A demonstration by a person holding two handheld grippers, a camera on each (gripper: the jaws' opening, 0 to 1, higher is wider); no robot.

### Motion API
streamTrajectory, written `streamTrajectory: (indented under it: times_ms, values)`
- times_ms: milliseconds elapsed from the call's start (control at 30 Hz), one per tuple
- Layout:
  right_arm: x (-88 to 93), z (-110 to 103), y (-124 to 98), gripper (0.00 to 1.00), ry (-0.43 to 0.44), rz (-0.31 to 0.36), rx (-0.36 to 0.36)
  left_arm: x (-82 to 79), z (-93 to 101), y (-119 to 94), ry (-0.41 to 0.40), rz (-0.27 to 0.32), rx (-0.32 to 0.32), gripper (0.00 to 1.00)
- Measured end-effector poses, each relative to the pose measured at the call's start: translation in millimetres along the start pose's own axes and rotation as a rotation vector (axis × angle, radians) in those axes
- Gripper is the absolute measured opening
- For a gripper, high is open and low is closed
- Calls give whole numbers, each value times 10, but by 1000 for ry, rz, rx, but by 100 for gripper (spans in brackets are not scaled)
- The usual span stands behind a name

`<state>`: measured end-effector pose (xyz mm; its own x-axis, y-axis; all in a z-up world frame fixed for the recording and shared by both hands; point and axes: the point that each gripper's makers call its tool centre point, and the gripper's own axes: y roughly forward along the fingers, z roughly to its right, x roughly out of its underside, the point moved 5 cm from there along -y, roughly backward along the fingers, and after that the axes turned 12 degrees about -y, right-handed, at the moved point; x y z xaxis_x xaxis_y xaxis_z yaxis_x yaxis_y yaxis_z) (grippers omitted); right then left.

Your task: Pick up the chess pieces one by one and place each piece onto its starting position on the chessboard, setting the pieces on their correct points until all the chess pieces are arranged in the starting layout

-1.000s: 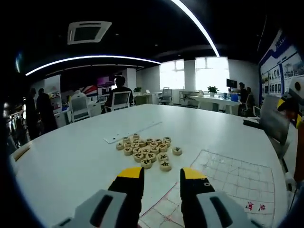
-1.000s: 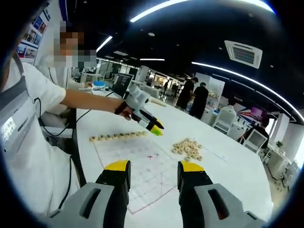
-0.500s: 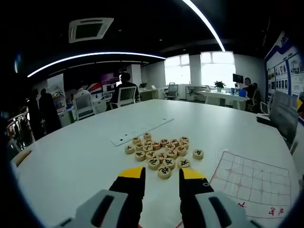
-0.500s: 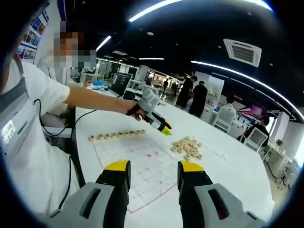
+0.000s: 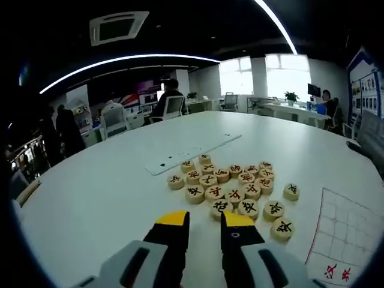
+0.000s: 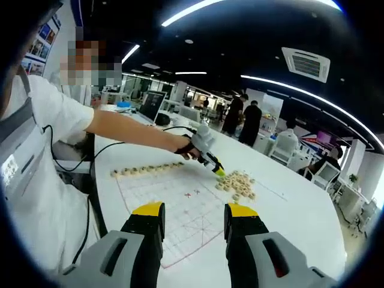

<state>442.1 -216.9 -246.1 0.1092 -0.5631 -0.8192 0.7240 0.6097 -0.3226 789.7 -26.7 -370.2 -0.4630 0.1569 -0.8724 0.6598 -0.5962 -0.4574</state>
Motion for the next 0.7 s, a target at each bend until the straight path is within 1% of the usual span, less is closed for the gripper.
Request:
streamTrajectory:
  times_ms: [67, 133, 300, 433, 500, 600, 633, 667, 700]
  values:
    - [6, 6, -13, 40, 1, 2, 1, 5, 47, 1, -25, 6, 20, 25]
    - [7, 13, -21, 40, 3, 6, 3, 20, 86, 22, -12, 2, 22, 27]
    - [3, 3, -11, 40, 4, 9, -1, -35, 89, 97, -7, 0, -3, 27]
    - [-21, -19, -12, 40, -3, 14, -5, -32, 137, 131, -48, -8, -9, 24]
    - [-20, -16, -14, 40, -2, 14, -3, -28, 136, 138, -75, -13, -21, 18]
    - [-12, -15, -10, 40, -1, 12, -3, -31, 130, 137, -109, -16, -36, 17]
    - [-11, -15, -8, 40, -1, 11, -4, -36, 127, 134, -123, -17, -38, 15]
    - [-12, -17, -4, 40, -2, 11, -5, -46, 84, 126, -165, -16, -70, 5]
    - [-15, -21, -1, 40, -3, 12, -6, -54, 75, 128, -188, -12, -75, 4]
